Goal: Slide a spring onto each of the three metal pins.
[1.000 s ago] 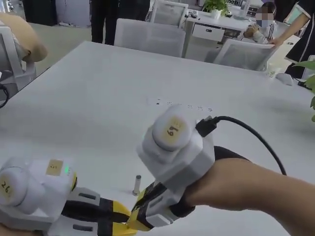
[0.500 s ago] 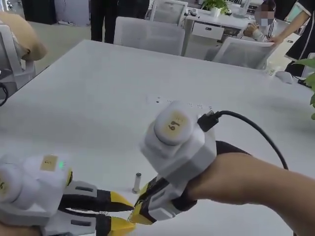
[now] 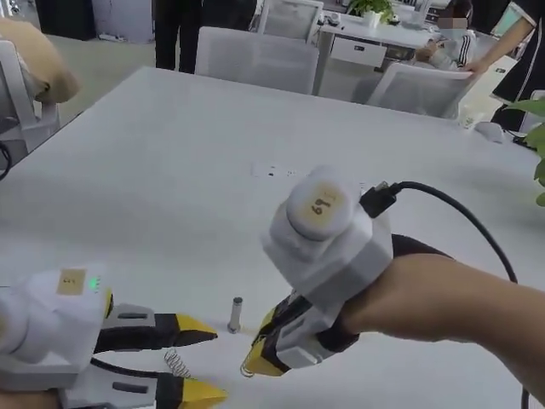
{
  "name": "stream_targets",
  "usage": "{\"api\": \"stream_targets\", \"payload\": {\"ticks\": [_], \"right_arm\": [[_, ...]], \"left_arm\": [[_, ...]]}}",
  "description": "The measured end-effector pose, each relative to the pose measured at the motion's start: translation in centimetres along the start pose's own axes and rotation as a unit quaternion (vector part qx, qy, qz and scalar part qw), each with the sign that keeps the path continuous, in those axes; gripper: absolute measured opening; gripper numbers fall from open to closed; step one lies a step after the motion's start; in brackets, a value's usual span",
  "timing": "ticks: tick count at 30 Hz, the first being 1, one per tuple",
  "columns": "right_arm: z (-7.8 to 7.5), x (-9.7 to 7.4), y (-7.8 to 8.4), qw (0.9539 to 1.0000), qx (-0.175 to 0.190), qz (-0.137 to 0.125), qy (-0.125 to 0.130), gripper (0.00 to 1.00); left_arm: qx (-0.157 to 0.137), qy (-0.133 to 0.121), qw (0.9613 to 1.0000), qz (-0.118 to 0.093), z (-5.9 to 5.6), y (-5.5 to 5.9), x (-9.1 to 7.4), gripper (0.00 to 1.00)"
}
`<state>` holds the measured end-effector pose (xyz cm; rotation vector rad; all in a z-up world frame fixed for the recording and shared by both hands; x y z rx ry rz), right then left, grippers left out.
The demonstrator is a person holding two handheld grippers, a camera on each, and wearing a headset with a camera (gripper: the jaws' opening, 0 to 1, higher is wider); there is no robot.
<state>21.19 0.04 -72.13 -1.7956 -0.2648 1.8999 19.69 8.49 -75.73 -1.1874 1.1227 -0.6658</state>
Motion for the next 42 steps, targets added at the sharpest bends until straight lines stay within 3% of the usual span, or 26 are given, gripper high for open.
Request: {"api": "stream_targets", "payload": {"ticks": [8, 22, 33, 36, 42], "right_arm": [[-0.5, -0.7, 0.7, 0.9999, 0.006, 0.002, 0.009, 0.08], [-1.7, -2.4, 1.2, 0.9995, 0.017, 0.006, 0.026, 0.08], [-3.3, -4.0, 1.4, 0.9987, 0.018, 0.016, 0.045, 0.08], [-3.9, -4.5, 1.1, 0.9984, 0.017, 0.018, 0.051, 0.08], [-5.5, -5.2, 0.3, 0.9975, 0.014, 0.022, 0.066, 0.08]], "left_arm": [[-0.001, -0.022, 0.9998, 0.001, 0.5, 0.5, -0.3, 0.51], [0.015, -0.057, 0.9981, 0.019, 1.2, 1.7, -0.8, 0.68], [0.024, -0.072, 0.9968, 0.026, 1.6, 2.1, -1.1, 0.73], [0.034, -0.073, 0.996, 0.038, 1.5, 2.5, -1.1, 0.74], [0.031, -0.079, 0.9957, 0.035, 1.9, 3.0, -1.5, 0.75]]}}
Point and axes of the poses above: the centre of the closed fingertips' face, and the gripper's own axes: x roughly forward along the fingers, z roughly to its left, y roughly out of its underside, the point moved 5 cm from there along -x, roughly backward along the fingers, and after that the axes turned 3 degrees about x, right-handed, at the moved point
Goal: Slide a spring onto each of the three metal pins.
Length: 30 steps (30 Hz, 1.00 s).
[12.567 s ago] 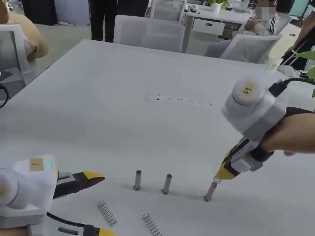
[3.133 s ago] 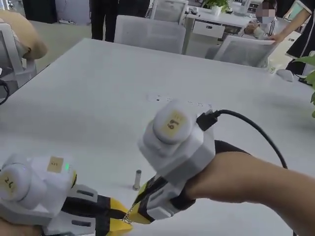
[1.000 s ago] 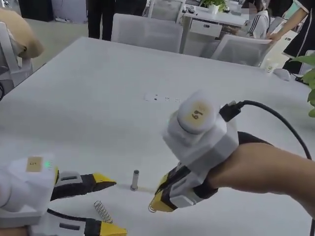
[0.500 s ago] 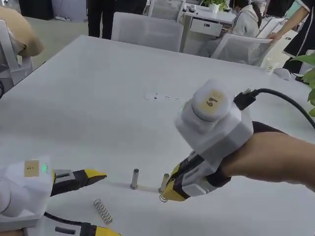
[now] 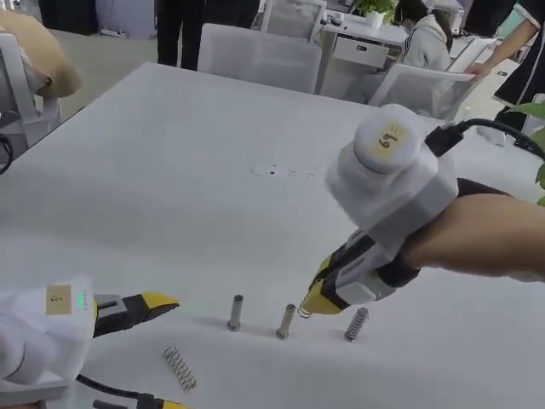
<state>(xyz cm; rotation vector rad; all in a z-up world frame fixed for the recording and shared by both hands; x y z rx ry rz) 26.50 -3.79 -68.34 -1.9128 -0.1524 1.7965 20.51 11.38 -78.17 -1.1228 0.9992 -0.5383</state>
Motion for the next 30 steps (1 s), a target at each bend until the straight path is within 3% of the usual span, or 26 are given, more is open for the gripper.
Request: {"api": "stream_targets", "payload": {"ticks": [8, 15, 30], "right_arm": [[-1.4, 1.1, -0.7, 0.9999, -0.004, 0.015, 0.006, 0.08], [-2.4, 3.2, -0.3, 0.9992, -0.001, 0.041, 0.001, 0.08], [-3.1, 5.1, 0.2, 0.9986, 0.023, 0.046, -0.014, 0.08]], "left_arm": [[-0.002, -0.011, 0.9999, 0.0, 0.4, 0.4, -0.6, 0.76], [-0.004, -0.015, 0.9999, 0.001, 0.2, 0.5, -0.8, 0.76], [-0.006, -0.02, 0.9998, 0.002, 0.2, 0.2, -1.2, 0.74]]}}
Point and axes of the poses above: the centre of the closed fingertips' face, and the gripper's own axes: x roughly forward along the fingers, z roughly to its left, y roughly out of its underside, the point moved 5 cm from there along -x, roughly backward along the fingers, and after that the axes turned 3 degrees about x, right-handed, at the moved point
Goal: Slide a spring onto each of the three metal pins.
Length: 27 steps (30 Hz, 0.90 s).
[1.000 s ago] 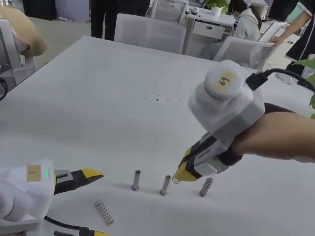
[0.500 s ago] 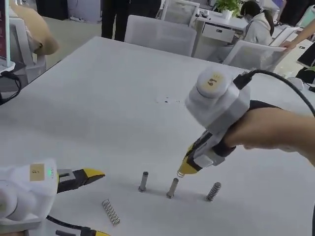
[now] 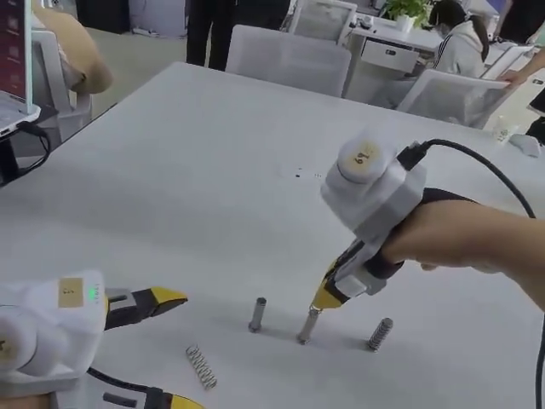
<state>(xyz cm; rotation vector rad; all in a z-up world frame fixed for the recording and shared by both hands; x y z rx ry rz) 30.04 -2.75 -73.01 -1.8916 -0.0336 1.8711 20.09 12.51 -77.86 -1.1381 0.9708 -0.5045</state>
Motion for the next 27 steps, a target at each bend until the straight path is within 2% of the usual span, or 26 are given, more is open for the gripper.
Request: {"api": "stream_targets", "payload": {"ticks": [18, 27], "right_arm": [[-0.4, 2.4, 0.7, 0.9998, 0.005, 0.02, -0.001, 0.08], [-0.8, 4.3, 1.3, 0.9992, 0.002, 0.035, 0.016, 0.08]], "left_arm": [[-0.003, -0.003, 1.0, 0.0, 0.4, 0.4, -0.4, 0.72], [-0.003, -0.002, 1.0, -0.001, 0.5, 0.3, -0.4, 0.72]]}}
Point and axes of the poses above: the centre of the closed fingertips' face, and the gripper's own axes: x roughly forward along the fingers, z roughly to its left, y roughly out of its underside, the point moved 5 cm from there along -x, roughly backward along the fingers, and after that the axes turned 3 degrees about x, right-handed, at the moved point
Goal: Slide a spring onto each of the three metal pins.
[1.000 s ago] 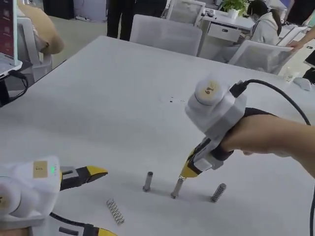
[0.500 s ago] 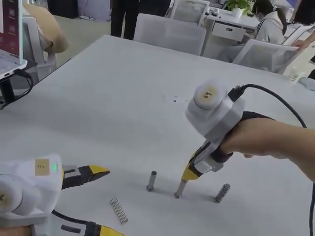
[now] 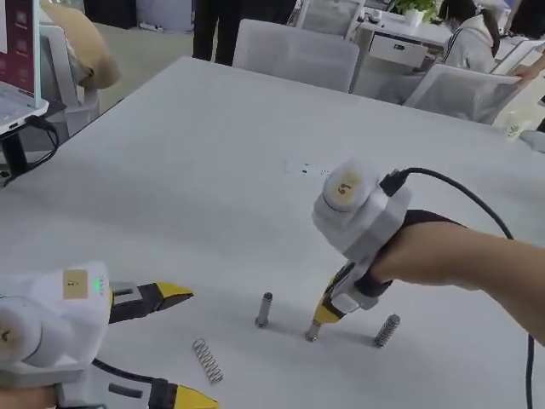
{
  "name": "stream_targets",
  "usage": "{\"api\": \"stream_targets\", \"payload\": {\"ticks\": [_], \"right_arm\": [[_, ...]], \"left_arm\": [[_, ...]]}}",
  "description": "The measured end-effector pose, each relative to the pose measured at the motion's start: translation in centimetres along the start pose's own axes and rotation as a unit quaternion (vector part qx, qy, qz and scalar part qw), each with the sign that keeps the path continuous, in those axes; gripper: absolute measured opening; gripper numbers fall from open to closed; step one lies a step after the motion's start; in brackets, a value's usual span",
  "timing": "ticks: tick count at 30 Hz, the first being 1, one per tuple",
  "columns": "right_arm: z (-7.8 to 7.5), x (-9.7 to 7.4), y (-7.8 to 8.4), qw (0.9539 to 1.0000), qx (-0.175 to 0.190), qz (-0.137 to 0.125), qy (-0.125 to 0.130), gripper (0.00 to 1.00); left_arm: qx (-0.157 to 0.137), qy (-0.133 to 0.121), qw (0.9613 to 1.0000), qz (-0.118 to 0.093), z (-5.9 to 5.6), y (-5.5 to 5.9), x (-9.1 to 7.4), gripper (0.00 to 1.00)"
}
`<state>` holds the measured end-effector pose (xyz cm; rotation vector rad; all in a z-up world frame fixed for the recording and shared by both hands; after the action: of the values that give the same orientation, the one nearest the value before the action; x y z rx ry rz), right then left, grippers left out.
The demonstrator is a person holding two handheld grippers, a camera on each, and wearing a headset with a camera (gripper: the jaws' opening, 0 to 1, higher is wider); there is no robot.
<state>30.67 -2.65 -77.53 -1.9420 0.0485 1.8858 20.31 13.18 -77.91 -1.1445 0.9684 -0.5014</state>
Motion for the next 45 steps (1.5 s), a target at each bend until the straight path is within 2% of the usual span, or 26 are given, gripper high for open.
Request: {"api": "stream_targets", "payload": {"ticks": [5, 22, 35, 45], "right_arm": [[-0.4, 0.6, 0.2, 0.9999, 0.002, 0.002, 0.011, 0.08], [-1.5, 1.9, 0.6, 0.9995, 0.019, 0.014, 0.023, 0.09], [-1.4, 2.1, 0.7, 0.9995, 0.025, 0.012, 0.018, 0.12], [-1.1, 1.0, 0.6, 0.9997, 0.016, -0.006, 0.019, 0.2]], "left_arm": [[0.001, 0.0, 1.0, 0.001, -0.1, -0.1, 0.0, 0.71], [-0.004, -0.002, 1.0, 0.002, -0.2, 0.2, -0.2, 0.7], [-0.005, 0.001, 1.0, 0.004, -0.2, 0.1, -0.2, 0.69], [-0.006, 0.003, 1.0, 0.004, -0.3, 0.1, -0.1, 0.69]]}}
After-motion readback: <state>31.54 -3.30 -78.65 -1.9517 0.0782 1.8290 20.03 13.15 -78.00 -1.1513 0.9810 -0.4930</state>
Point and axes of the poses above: the centre of the closed fingertips' face, and the gripper's own axes: x roughly forward along the fingers, z roughly to its left, y roughly out of its underside, the point moved 5 cm from there along -x, roughly backward along the fingers, and after that the axes turned 3 degrees about x, right-handed, at the moved point
